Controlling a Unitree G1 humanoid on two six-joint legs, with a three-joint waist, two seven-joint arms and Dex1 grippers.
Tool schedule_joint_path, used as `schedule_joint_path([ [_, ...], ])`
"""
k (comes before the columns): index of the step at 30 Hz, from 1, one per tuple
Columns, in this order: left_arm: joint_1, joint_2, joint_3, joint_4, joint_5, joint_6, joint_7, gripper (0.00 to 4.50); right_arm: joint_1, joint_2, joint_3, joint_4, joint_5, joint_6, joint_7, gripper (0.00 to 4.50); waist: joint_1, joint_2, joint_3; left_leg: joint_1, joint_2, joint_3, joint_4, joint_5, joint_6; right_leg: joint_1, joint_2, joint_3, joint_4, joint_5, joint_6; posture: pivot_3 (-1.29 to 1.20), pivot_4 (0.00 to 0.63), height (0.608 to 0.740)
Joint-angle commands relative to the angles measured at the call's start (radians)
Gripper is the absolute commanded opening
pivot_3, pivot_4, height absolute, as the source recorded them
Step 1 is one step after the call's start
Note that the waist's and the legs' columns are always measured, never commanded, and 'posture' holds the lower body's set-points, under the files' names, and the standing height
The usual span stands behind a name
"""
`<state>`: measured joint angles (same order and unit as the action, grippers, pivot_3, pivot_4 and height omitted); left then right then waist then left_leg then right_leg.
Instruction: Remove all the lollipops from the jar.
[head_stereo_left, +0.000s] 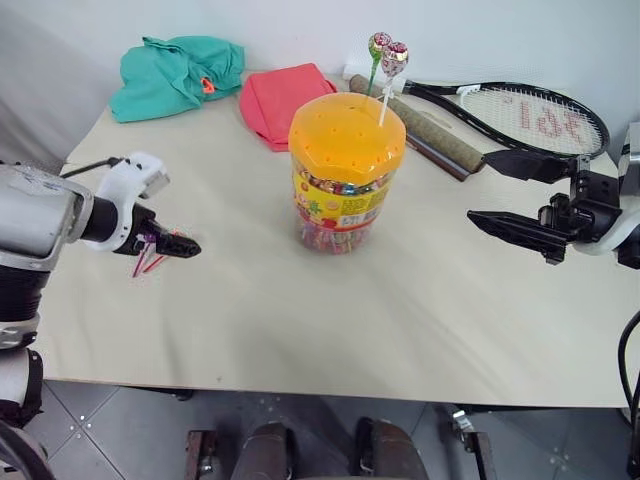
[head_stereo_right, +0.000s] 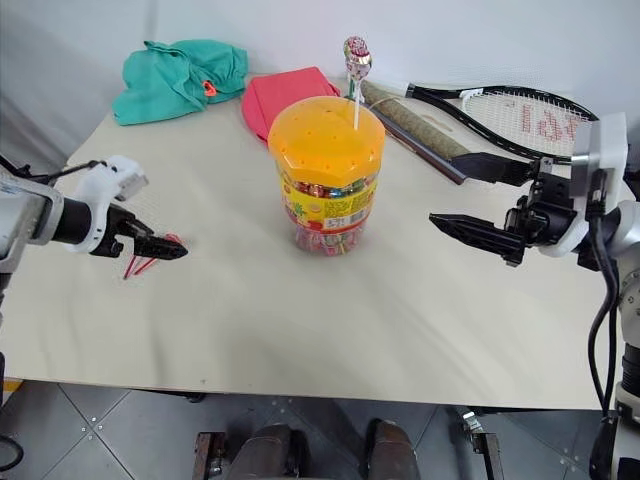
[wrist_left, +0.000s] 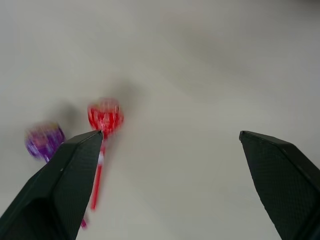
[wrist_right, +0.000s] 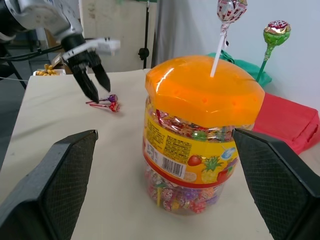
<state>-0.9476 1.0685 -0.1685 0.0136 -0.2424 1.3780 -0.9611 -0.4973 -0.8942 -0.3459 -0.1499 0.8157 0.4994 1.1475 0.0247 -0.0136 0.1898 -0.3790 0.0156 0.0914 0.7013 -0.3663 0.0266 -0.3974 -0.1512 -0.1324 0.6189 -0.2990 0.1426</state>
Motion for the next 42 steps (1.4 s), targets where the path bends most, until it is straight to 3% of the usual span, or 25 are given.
schedule_joint_path([
  [1,-0.018,-0.017,0.131,0.011,-0.055,-0.171,-0.026,4.48,-0.056,-0.012,0.017,-0.006,-0.007,0.039,-0.052,4.50,-0.002,0.000,0.000,0.000,0.000,0.000,0.000,0.000,0.000,0.000,0.000,0.000,0.000,0.000,0.000,0.00,0.150,0.740],
  [6,0.063,-0.161,0.412,0.051,-0.204,-0.539,-0.097,4.48,-0.201,0.017,0.121,0.085,-0.075,0.133,-0.165,4.50,-0.006,0.000,0.000,0.001,0.000,0.001,0.001,0.000,0.000,0.000,0.000,0.000,0.001,0.000,0.000,0.00,0.150,0.740],
  [11,0.108,-0.249,0.522,0.110,-0.328,-0.790,-0.268,4.48,-0.328,0.086,0.183,0.154,-0.096,0.140,-0.166,4.50,-0.016,0.000,0.000,0.000,0.000,0.001,0.001,0.000,0.000,0.000,0.000,-0.001,0.001,0.000,-0.001,0.00,0.150,0.740],
  [17,0.160,-0.295,0.567,0.145,-0.466,-0.887,-0.473,4.48,-0.507,0.234,0.281,0.302,-0.164,0.060,-0.106,4.50,-0.035,0.000,0.000,0.001,0.000,0.001,0.001,0.000,0.000,0.000,0.000,-0.001,0.002,0.000,-0.001,0.00,0.150,0.740],
  [24,0.234,-0.286,0.574,0.084,-0.490,-0.906,-0.445,4.48,-0.663,0.360,0.331,0.497,-0.249,-0.034,-0.028,4.50,-0.055,0.000,0.000,0.001,0.000,-0.002,-0.001,0.000,0.000,-0.001,0.000,-0.002,0.004,0.000,-0.001,0.00,0.150,0.740],
  [27,0.260,-0.282,0.581,0.058,-0.496,-0.906,-0.418,4.50,-0.708,0.398,0.333,0.556,-0.277,-0.056,-0.025,3.89,-0.059,0.000,0.000,0.001,0.000,-0.003,-0.001,0.000,0.000,-0.001,0.000,-0.002,0.004,0.000,-0.001,0.00,0.150,0.740],
  [38,0.292,-0.279,0.578,0.017,-0.532,-0.903,-0.369,4.50,-0.758,0.414,0.315,0.573,-0.307,-0.059,0.017,0.04,-0.060,0.000,0.000,0.001,0.000,-0.004,-0.002,-0.001,-0.001,-0.001,0.000,-0.002,0.005,0.000,-0.001,0.00,0.150,0.740],
  [42,0.264,-0.285,0.558,0.048,-0.531,-0.909,-0.383,4.50,-0.795,0.403,0.288,0.558,-0.311,-0.069,0.001,0.01,-0.063,0.001,0.000,0.001,0.000,-0.004,-0.002,-0.001,-0.001,-0.001,0.000,-0.002,0.005,0.000,-0.001,0.00,0.150,0.740],
])
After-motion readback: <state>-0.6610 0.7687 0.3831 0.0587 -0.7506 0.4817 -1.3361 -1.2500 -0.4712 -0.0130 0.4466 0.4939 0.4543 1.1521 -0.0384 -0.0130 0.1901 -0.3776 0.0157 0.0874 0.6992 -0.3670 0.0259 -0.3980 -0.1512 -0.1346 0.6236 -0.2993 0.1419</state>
